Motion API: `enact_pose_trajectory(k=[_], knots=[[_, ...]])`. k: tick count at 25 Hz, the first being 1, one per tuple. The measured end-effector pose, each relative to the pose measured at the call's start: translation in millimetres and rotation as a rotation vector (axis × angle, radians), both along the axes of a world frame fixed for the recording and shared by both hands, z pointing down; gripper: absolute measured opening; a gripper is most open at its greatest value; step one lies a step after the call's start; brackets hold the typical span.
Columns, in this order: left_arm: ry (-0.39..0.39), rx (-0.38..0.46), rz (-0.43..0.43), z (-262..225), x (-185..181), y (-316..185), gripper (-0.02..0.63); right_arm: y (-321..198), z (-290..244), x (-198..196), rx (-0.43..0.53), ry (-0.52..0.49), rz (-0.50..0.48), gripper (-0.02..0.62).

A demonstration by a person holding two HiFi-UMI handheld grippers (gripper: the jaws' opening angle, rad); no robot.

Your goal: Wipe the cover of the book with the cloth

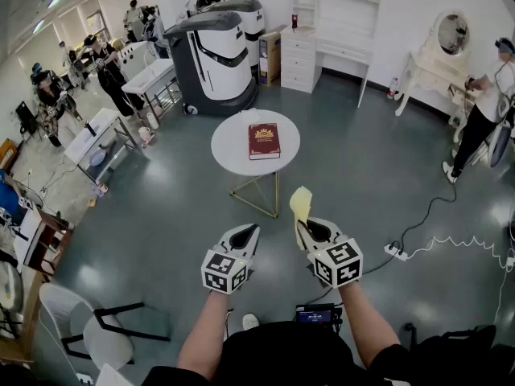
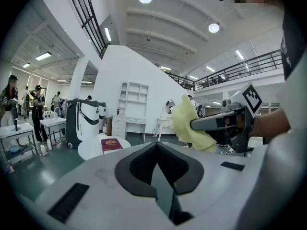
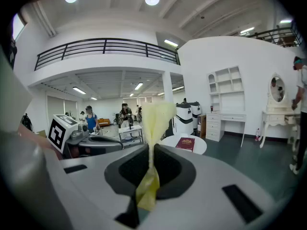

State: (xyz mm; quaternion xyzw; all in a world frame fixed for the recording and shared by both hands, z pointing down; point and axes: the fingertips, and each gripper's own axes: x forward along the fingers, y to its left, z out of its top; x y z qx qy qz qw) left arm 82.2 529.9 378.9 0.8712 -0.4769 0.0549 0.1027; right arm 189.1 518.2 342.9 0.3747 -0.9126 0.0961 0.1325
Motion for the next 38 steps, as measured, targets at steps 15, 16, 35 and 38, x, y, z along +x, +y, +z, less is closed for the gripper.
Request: enact_pose_trajectory(k=[15, 16, 35, 38], knots=[[-0.013, -0.021, -0.005, 5.7, 5.5, -9.1, 0.009, -11.6, 5.8, 8.5, -0.026, -0.015, 0.004, 0.078], [-0.015, -0.024, -0.005, 6.4, 7.1, -9.5, 0.01, -12.4, 6.8, 9.9, -0.029, -0.015, 0.002, 0.078], [-0.024, -0.048, -0.061, 15.8, 67.6, -42.0, 0.011, -50.9, 17.7, 72.4, -0.046, -0.021, -0.06, 0.078], [-0.018, -0.054, -0.063, 16.7, 84.1, -44.4, 0.01, -54.5, 20.5, 87.4, -0.055, -0.023, -0.07, 0.078]])
